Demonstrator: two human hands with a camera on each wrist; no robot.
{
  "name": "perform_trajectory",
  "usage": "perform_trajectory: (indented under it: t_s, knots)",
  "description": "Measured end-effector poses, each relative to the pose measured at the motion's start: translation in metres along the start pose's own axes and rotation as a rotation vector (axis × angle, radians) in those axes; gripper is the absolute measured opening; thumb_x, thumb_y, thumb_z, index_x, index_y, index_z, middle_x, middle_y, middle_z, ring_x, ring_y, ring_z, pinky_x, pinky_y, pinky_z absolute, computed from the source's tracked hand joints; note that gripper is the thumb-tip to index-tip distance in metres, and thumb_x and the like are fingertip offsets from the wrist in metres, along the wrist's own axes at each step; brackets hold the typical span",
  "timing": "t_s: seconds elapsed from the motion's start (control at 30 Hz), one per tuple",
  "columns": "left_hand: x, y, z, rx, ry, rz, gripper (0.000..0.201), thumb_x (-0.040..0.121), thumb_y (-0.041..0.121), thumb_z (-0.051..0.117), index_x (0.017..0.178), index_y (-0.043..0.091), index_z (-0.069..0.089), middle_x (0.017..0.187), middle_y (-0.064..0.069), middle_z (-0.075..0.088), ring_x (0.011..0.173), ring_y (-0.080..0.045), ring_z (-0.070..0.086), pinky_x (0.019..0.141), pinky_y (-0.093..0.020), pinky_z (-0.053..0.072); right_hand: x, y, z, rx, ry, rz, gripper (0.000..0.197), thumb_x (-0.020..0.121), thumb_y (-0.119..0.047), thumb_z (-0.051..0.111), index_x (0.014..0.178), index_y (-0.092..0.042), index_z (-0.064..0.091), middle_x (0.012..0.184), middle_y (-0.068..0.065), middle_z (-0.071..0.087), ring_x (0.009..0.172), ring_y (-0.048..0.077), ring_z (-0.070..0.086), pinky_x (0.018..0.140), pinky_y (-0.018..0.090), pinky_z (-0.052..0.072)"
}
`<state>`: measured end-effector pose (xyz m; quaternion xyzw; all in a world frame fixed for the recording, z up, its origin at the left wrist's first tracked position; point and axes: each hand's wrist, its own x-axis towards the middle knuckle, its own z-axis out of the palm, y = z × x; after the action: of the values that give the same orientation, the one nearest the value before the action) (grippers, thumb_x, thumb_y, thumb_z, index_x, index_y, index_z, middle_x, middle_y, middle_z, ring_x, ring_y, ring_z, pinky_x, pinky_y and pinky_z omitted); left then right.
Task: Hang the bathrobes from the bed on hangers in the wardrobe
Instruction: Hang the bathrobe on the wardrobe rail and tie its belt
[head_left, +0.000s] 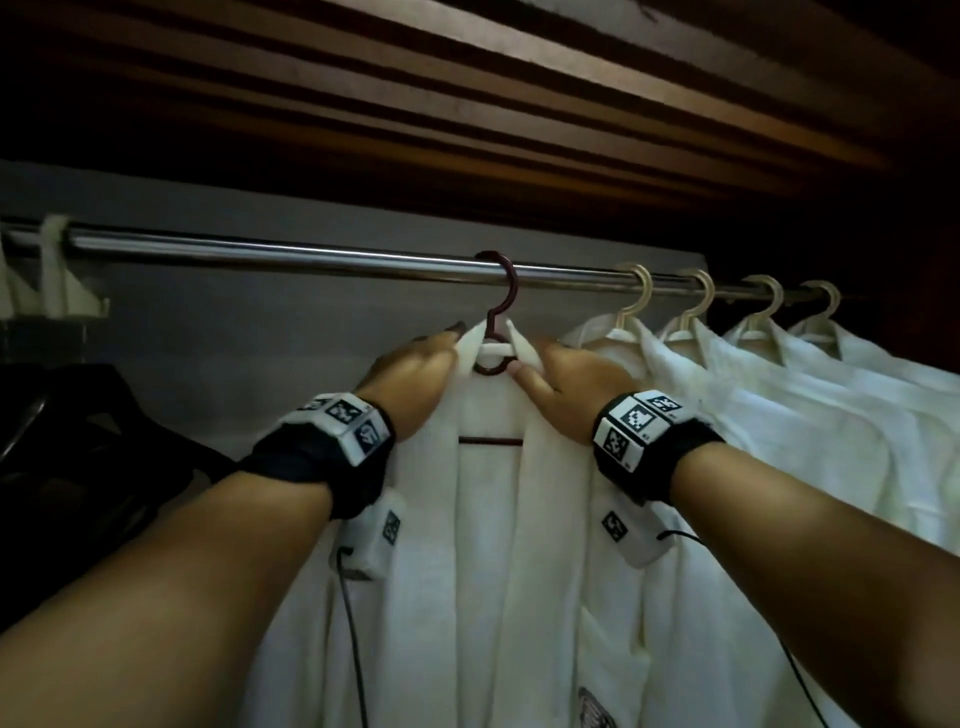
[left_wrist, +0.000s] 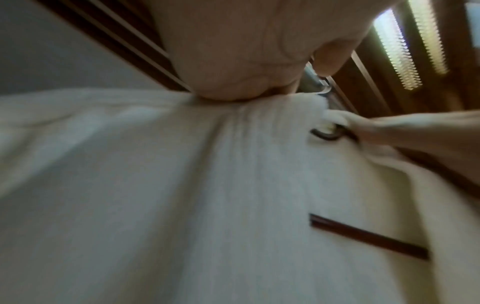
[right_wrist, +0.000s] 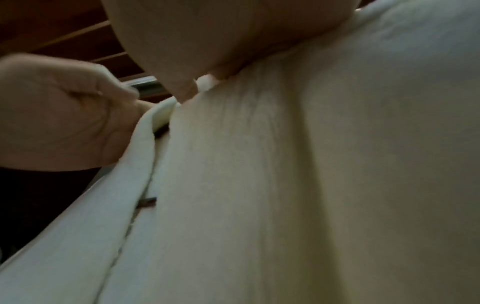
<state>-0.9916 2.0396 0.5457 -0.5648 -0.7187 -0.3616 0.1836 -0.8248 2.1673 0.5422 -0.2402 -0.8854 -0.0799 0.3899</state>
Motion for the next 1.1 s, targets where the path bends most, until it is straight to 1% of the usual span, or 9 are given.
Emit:
perform_trajectory:
  t_s: [0.2,0.3,0.4,0.5,0.57,0.8,0.93,1.03,1.1]
  knots:
    - [-0.014,-0.032,0.003,0.396,0.176,0.049,0.047,0.099,0.051,0.020,0.099,0.018,0.053,0.095,-0.009,0.065,0.085,-0.033,0.062,0.068,-0.034,0.042,0.000,0.005,0.020,0.003,0.094,-0.021,0.050,0.093,-0.062,0.033,0.110,-0.020,0.054,0.094,0.004,0.067,0.084,0.026,0.064,0.070,0.035,0.049]
    - [-0.015,-0.032,0.016,0.454,0.237,-0.006,0.042,0.097,0.050,0.035,0.117,0.017,0.051,0.114,-0.011,0.059,0.103,-0.033,0.056,0.086,-0.040,0.040,-0.004,-0.002,0.027,-0.104,0.085,0.025,0.057,0.090,-0.062,0.041,0.127,-0.019,0.046,0.121,0.008,0.058,0.110,0.029,0.056,0.090,0.040,0.042]
    - [-0.030,-0.042,0.038,0.440,0.314,-0.036,0.072,0.089,0.054,0.047,0.148,0.019,0.025,0.149,-0.012,0.030,0.137,-0.031,0.028,0.113,-0.048,0.018,-0.029,-0.005,0.044,-0.160,0.123,0.082,0.094,0.082,-0.070,0.045,0.153,-0.023,0.005,0.153,0.010,0.021,0.140,0.032,0.022,0.113,0.049,0.019]
    - [-0.070,-0.062,0.069,0.255,0.275,0.011,0.092,0.089,0.054,0.047,0.153,0.020,-0.009,0.161,-0.011,-0.009,0.149,-0.027,-0.008,0.120,-0.042,-0.003,-0.086,0.005,0.077,-0.019,0.090,0.019,0.101,0.084,-0.069,0.043,0.152,-0.024,-0.018,0.157,0.007,-0.028,0.144,0.028,-0.027,0.116,0.050,-0.016]
    - [-0.114,-0.078,0.106,0.162,0.208,0.045,0.097,0.086,0.051,0.051,0.153,0.006,-0.004,0.161,-0.017,-0.003,0.149,-0.029,-0.001,0.121,-0.037,0.004,-0.145,0.013,0.114,0.120,0.001,0.060,0.098,0.086,-0.062,0.046,0.153,-0.022,-0.014,0.154,0.007,-0.035,0.142,0.029,-0.031,0.114,0.046,-0.018]
    - [-0.338,-0.134,0.253,-0.114,-0.897,-0.265,0.047,0.088,0.039,0.051,0.125,0.012,0.060,0.126,-0.007,0.059,0.120,-0.026,0.055,0.099,-0.025,0.038,-0.374,0.027,0.229,-0.049,-0.685,0.076,0.084,0.082,-0.037,0.058,0.151,-0.038,0.010,0.157,0.009,-0.024,0.145,0.034,-0.014,0.115,0.062,0.010]
    - [-0.386,-0.107,0.276,-0.171,-0.857,-0.291,0.004,0.093,0.033,0.056,0.095,0.036,0.053,0.094,0.009,0.061,0.087,-0.011,0.059,0.081,-0.022,0.048,-0.414,0.036,0.223,0.241,-0.560,0.297,0.050,0.081,-0.028,0.057,0.131,-0.028,0.055,0.142,0.005,0.050,0.133,0.026,0.045,0.107,0.041,0.039]
    - [-0.380,-0.067,0.285,-0.400,-0.771,-0.262,0.019,0.087,0.037,0.060,0.097,0.036,0.043,0.088,0.013,0.060,0.078,-0.006,0.059,0.077,-0.036,0.053,-0.401,0.046,0.198,0.368,-0.254,0.495,0.035,0.079,-0.026,0.061,0.113,-0.019,0.062,0.110,0.000,0.062,0.104,0.018,0.059,0.092,0.019,0.039]
    - [-0.371,-0.037,0.294,-0.554,-0.768,-0.277,0.058,0.077,0.040,0.073,0.120,0.042,0.035,0.116,0.014,0.054,0.100,0.000,0.056,0.089,-0.035,0.053,-0.385,0.046,0.178,0.445,-0.244,0.429,0.039,0.080,-0.026,0.064,0.117,-0.016,0.063,0.114,0.000,0.062,0.107,0.012,0.055,0.093,0.015,0.037]
